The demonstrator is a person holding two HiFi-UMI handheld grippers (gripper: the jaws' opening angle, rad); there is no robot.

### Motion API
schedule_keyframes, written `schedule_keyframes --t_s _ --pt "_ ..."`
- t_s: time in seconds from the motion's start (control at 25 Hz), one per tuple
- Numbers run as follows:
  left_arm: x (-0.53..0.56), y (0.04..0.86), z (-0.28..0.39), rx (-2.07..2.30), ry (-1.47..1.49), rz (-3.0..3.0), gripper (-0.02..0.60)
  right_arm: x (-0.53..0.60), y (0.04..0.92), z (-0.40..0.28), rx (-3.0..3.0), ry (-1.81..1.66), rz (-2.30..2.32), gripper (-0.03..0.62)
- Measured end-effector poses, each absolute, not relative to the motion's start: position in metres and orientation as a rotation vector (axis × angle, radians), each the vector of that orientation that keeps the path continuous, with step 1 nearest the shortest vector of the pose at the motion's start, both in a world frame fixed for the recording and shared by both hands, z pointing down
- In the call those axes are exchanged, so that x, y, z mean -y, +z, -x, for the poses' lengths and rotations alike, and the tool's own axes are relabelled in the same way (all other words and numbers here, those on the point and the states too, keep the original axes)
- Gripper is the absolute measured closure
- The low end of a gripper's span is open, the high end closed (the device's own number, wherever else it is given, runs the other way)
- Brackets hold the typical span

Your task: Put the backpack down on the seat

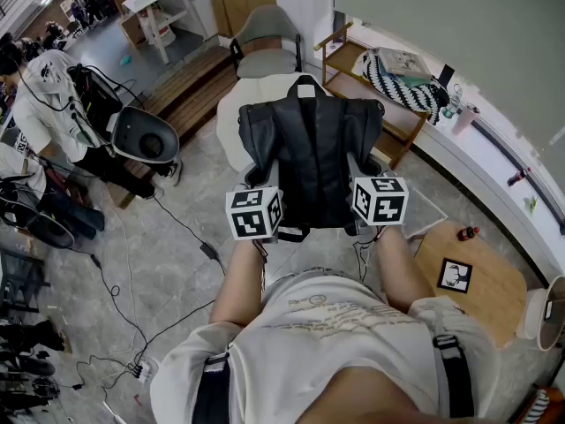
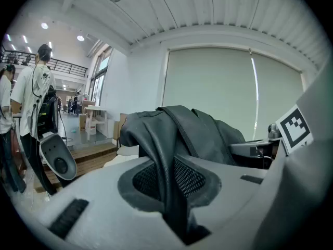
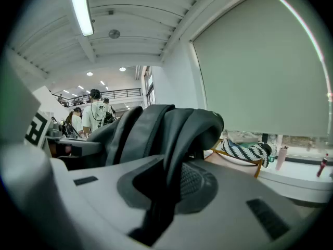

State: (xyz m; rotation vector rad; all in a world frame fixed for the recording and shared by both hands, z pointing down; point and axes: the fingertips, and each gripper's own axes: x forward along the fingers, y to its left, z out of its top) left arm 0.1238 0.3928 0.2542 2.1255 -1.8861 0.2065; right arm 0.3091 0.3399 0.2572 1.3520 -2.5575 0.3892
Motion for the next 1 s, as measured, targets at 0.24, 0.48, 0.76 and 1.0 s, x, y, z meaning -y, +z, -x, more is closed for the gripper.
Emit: schedule_keyframes --t_s 0.24,0.48,0.76,1.0 --pt "-0.395 0.257 -0.120 1.899 0.232 -2.102 0.509 -0.342 0.262 -0.305 2.556 0.409 -1.324 0.540" --pt "-0.400 0.254 -0.112 1.916 0.233 -2.099 0.509 -0.346 0.262 -0.297 2.565 0.430 -1.320 0.540" --pt "-0.393 0.256 -0.098 1.919 0.235 -2.096 0.509 -0.339 0.265 -0.284 2.555 0.440 -1.318 0.540" --pt "-0.388 0.255 -0.083 1.901 0.243 -2.113 0.509 -0.336 0.265 -0.270 2.543 0.455 -1.336 0.540"
